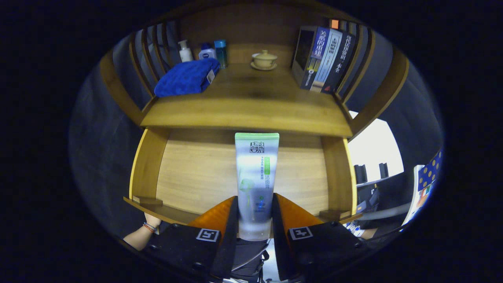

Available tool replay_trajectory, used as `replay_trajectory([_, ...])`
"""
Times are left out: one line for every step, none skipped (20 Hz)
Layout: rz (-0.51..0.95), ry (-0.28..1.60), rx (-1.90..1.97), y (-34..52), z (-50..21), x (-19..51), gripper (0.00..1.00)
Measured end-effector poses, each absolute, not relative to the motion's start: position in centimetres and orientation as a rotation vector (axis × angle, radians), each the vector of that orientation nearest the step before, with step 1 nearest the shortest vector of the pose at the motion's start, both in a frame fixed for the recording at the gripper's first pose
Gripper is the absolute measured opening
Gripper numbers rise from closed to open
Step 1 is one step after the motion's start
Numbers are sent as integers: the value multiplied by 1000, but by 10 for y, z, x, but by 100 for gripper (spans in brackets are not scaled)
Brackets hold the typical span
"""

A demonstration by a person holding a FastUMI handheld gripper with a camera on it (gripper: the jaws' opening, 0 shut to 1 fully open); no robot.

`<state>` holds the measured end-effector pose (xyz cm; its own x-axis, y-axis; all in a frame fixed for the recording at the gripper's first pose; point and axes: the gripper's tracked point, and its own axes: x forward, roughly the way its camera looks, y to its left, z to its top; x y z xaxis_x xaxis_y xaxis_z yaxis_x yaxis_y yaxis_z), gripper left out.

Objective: Pull open the drawer, take out the items inside it, and place them on the countertop above the cabinet.

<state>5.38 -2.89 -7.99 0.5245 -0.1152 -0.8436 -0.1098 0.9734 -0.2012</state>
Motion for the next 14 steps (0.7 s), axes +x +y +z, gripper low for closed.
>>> replay_trajectory([-5, 1010, -235, -26, -74, 62, 51])
replay_trajectory([-7, 999, -224, -23, -67, 69, 51])
replay_trajectory([-6, 991, -212, -20, -62, 80, 51])
replay_trajectory([-4, 979, -198, -16, -57, 91, 51])
replay_trajectory([-8, 966, -182, -13, -52, 103, 51])
replay_trajectory([-8, 955, -176, -9, -48, 117, 51])
replay_trajectory([-7, 944, -177, -5, -46, 130, 51])
replay_trajectory([-11, 937, -181, -2, -44, 143, 51])
replay_trajectory([-13, 938, -181, 1, -46, 153, 51])
replay_trajectory([-12, 941, -174, 4, -48, 164, 51])
replay_trajectory([-12, 943, -168, 8, -51, 175, 51])
replay_trajectory([-14, 947, -165, 9, -55, 185, 51])
replay_trajectory([-18, 942, -167, 10, -58, 197, 51])
replay_trajectory([-25, 943, -176, 9, -61, 206, 51])
